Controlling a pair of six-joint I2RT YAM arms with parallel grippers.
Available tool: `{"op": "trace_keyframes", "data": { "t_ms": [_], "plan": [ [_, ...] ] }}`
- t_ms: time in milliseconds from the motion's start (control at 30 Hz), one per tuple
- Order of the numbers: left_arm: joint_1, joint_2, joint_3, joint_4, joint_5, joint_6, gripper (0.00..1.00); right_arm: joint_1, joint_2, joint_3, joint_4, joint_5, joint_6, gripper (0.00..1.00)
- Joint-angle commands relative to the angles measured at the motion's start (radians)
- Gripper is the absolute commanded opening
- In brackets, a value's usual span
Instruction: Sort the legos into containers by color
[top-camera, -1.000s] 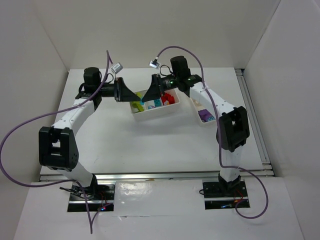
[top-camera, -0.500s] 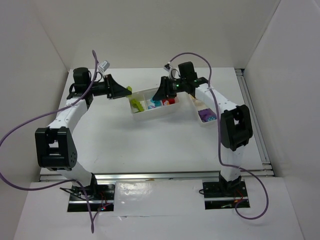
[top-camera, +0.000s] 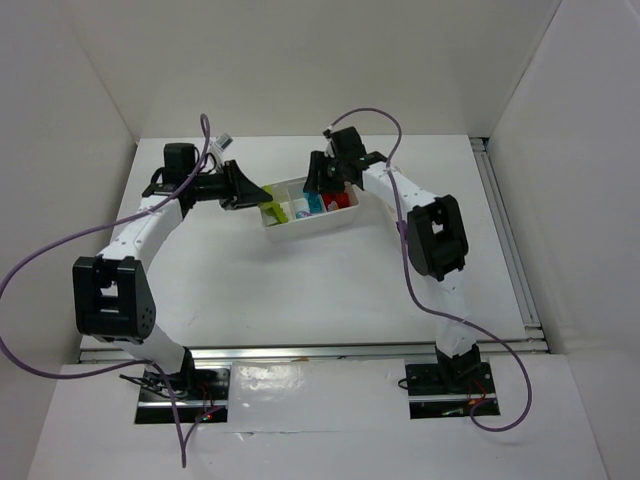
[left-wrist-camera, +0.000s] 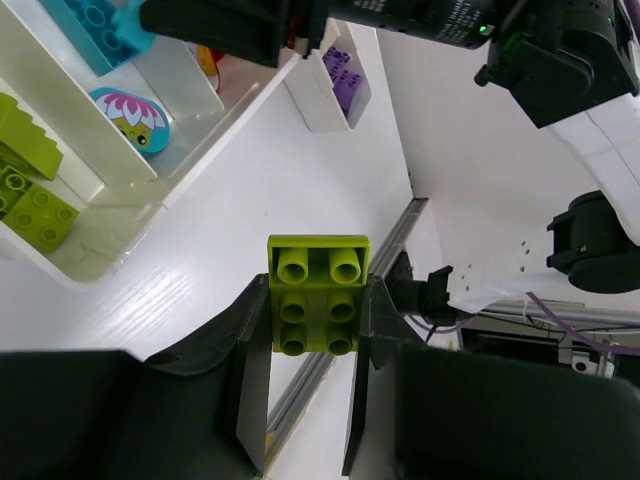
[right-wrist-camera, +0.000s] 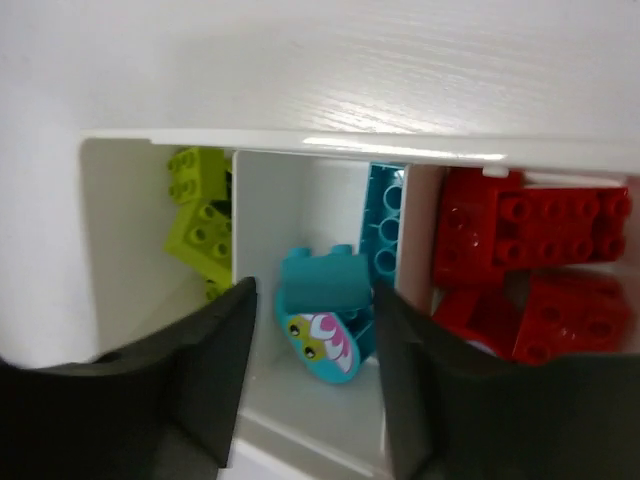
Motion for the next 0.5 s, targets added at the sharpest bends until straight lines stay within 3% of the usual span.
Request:
{"op": "trace_keyframes", "data": {
  "t_ms": [0,67,233,467],
  "plan": [
    [-0.003,-0.057,0.074,-0.06,-0.035,0.066,0.0,0.029,0.035,0.132,-0.06,0.045,-0.004,0.61],
    [-0.014,-0.057,0.102,-0.085,-0.047,0.08,0.0,0.039,0.026,0.142,-0.061,0.058,-0.014,0.76],
    [-0.043,-0.037,0.151,-0.123,-0.069,0.102,0.0,0.027,-0.055,0.12,-0.085,0.132,-0.023,0.8],
    [-0.182,0.056,0.267,-0.241,-0.234,0.154,0.0,-0.091,-0.399,-0.206,-0.022,0.324,-0.023,0.54]
  ]
}}
